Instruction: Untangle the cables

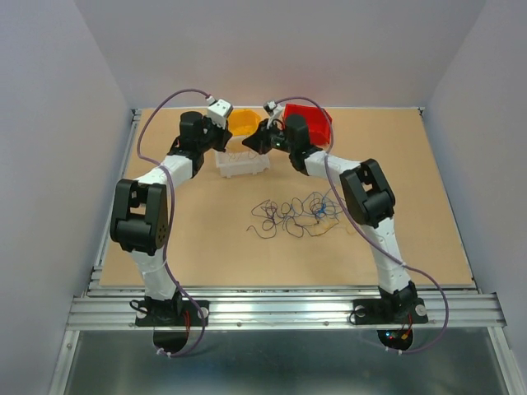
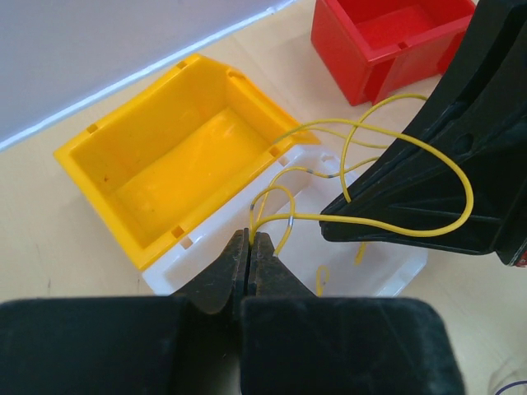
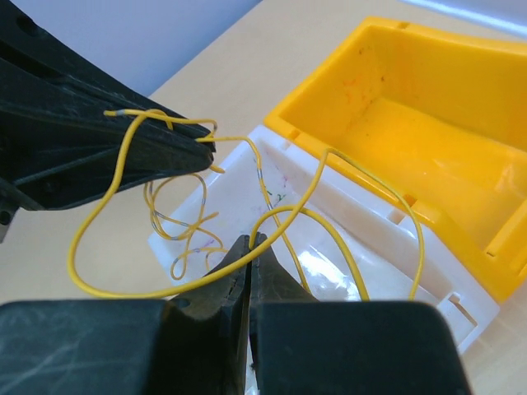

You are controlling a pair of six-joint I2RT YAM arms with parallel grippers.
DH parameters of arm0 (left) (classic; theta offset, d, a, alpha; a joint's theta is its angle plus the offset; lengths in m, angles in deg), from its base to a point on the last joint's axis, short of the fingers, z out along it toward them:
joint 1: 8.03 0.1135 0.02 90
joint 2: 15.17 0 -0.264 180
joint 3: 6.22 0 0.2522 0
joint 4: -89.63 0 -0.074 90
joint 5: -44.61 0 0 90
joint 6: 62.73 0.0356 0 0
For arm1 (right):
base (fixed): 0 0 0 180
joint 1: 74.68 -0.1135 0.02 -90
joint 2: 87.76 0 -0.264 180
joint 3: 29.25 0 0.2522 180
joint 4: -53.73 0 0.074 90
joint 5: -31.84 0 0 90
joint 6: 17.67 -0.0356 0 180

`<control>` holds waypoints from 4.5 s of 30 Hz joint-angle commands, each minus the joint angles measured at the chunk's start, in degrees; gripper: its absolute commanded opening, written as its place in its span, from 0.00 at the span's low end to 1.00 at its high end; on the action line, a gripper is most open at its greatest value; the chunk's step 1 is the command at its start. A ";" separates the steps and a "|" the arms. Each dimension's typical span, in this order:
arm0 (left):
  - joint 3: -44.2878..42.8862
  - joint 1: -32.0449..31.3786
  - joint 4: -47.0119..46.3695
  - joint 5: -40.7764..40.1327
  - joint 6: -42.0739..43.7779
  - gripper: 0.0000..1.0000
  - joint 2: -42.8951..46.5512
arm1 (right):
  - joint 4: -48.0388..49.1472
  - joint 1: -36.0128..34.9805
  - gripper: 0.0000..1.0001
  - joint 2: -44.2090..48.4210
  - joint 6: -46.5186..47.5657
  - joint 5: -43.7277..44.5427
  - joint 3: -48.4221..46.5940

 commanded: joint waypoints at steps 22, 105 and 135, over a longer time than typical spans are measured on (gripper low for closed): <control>-6.22 -1.76 8.59 -6.39 4.58 0.00 -3.17 | -2.45 -1.62 0.60 14.66 7.07 11.50 14.73; -3.33 -1.76 9.47 9.87 2.56 0.49 -0.71 | 5.46 -2.49 0.01 -6.00 -13.48 18.97 -3.91; -2.71 -1.76 6.13 7.24 2.38 0.52 -2.12 | 12.40 -3.38 0.01 -0.02 -25.62 21.62 1.20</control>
